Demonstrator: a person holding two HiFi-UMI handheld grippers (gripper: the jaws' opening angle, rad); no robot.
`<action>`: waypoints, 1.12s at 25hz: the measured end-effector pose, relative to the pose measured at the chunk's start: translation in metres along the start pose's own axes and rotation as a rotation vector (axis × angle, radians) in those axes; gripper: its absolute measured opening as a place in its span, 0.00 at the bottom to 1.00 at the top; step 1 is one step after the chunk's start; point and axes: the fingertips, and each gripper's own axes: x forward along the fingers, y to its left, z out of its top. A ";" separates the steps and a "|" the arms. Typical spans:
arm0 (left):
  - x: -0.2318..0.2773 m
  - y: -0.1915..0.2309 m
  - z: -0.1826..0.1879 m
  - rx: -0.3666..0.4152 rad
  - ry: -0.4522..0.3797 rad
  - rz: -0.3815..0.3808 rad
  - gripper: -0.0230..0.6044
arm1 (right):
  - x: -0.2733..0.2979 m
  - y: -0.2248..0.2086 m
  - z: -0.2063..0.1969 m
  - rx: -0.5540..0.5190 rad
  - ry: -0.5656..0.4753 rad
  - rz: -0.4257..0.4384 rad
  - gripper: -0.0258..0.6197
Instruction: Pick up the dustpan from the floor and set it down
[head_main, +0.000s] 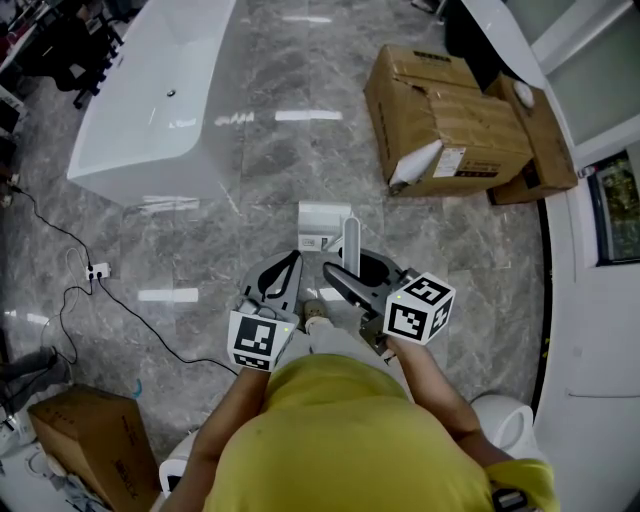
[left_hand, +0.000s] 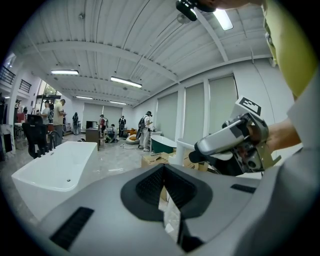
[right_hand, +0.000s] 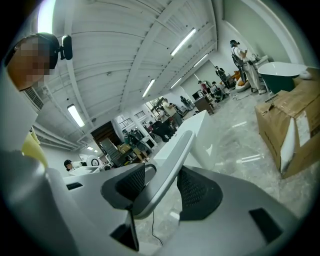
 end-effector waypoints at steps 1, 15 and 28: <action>0.000 0.000 -0.001 -0.001 0.001 0.000 0.04 | 0.001 -0.001 -0.002 0.002 0.004 0.000 0.37; 0.003 0.001 -0.019 -0.026 0.045 -0.013 0.04 | 0.031 -0.051 -0.053 0.026 0.072 -0.043 0.37; 0.004 0.001 -0.034 -0.046 0.092 -0.023 0.04 | 0.058 -0.119 -0.112 0.032 0.218 -0.128 0.36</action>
